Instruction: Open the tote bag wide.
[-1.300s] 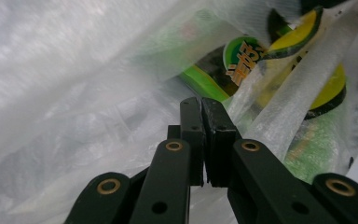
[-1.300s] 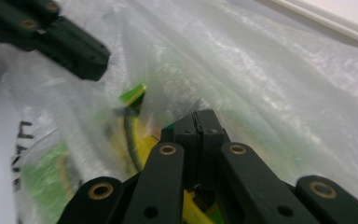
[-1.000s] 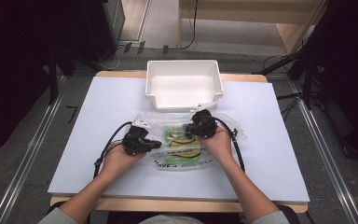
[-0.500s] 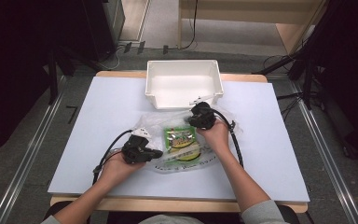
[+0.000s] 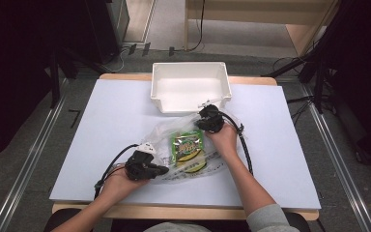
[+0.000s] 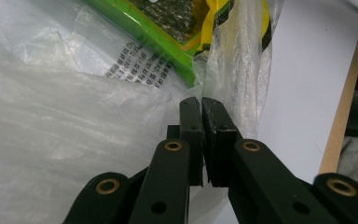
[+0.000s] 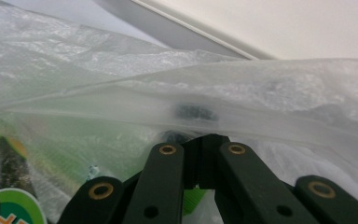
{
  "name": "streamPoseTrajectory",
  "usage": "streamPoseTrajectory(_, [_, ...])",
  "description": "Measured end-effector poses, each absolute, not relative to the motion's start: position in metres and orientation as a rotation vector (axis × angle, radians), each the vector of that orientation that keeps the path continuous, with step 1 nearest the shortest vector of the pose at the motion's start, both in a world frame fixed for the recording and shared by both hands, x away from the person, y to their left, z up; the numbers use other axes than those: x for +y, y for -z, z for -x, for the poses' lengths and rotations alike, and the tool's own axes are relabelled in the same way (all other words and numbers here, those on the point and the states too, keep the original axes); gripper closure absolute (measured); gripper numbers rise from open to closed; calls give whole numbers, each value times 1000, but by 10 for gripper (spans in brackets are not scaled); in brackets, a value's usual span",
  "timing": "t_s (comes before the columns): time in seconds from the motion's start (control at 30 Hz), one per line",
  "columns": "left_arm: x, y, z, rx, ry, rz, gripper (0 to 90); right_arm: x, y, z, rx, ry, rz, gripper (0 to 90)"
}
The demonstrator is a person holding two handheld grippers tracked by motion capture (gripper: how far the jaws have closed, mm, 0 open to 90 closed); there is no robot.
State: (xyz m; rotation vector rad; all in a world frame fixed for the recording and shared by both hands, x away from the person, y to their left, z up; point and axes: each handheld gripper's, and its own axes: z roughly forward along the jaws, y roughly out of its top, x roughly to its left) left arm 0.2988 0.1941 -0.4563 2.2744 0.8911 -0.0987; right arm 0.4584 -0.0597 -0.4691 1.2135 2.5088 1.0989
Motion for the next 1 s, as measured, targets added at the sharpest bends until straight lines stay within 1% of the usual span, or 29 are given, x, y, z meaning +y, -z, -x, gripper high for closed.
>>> streamPoseTrajectory(0.33, [206,459,-297,938,102,-2284,900,-71,472,-464,2459,-1087,-1261,900])
streamPoseTrajectory(0.47, [211,459,-300,938,80,-2276,900,-76,472,-466,2425,-1075,-1270,900])
streamPoseTrajectory(0.53, [215,459,-300,933,46,-2287,900,-79,472,-467,2414,-1070,-1290,900])
streamPoseTrajectory(0.77, [236,457,-313,1010,-15,-2258,900,-88,470,-464,2390,-1009,-1313,900])
streamPoseTrajectory(0.93, [235,456,-314,1006,40,-2246,900,-91,471,-464,2391,-1032,-1317,900])
streamPoseTrajectory(1.0, [234,451,-314,991,49,-2213,900,-90,468,-461,2410,-1052,-1319,900])
